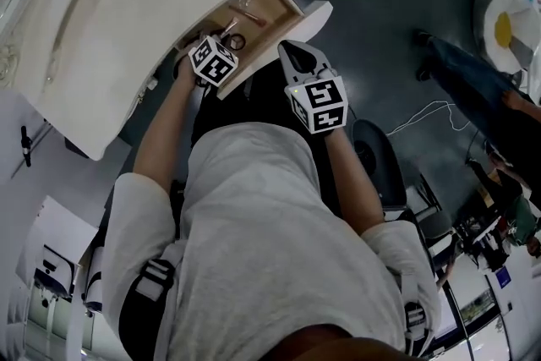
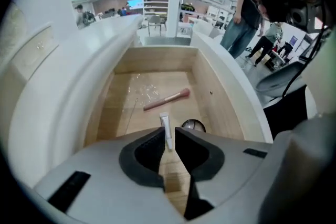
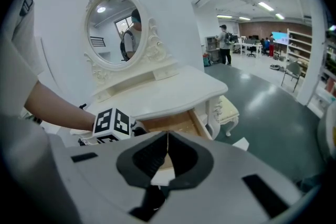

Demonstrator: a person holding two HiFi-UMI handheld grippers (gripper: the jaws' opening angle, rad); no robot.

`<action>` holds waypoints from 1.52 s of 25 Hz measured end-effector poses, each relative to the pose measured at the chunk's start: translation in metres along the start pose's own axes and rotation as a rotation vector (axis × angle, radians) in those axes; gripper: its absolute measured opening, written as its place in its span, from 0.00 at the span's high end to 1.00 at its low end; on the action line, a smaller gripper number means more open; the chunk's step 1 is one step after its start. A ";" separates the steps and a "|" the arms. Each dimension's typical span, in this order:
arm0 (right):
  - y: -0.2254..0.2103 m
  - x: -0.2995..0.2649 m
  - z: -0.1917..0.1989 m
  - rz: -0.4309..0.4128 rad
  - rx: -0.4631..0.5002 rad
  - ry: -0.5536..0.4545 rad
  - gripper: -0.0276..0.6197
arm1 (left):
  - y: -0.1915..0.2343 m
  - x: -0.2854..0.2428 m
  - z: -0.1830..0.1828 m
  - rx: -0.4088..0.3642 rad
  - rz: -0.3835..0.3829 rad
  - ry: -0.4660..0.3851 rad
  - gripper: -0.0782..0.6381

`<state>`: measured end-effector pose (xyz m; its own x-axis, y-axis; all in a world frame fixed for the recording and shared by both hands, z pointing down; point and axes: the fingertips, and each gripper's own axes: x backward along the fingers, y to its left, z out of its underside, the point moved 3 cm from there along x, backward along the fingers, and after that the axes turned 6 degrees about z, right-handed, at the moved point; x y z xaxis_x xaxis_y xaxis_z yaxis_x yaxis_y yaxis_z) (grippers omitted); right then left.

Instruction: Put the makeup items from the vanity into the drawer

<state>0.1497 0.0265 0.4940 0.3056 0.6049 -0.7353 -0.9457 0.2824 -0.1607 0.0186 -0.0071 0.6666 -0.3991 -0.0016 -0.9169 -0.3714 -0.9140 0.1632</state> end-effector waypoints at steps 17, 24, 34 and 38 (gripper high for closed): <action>0.068 0.009 -0.086 -0.137 0.139 -0.194 0.93 | -0.010 0.228 -0.071 0.377 -0.378 -0.729 0.88; 0.102 0.031 -0.128 -0.224 0.194 -0.328 0.93 | -0.011 0.277 -0.066 0.457 -0.472 -0.836 0.88; 0.124 0.062 -0.156 -0.237 0.249 -0.472 0.93 | -0.021 0.322 -0.074 0.500 -0.572 -0.974 0.88; 0.122 0.066 -0.162 -0.235 0.261 -0.480 0.94 | -0.020 0.326 -0.079 0.496 -0.578 -0.984 0.88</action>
<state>0.0360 -0.0196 0.3198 0.5765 0.7561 -0.3097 -0.8070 0.5862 -0.0711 -0.0375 -0.0218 0.3358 -0.4507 0.8500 -0.2726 -0.8926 -0.4273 0.1436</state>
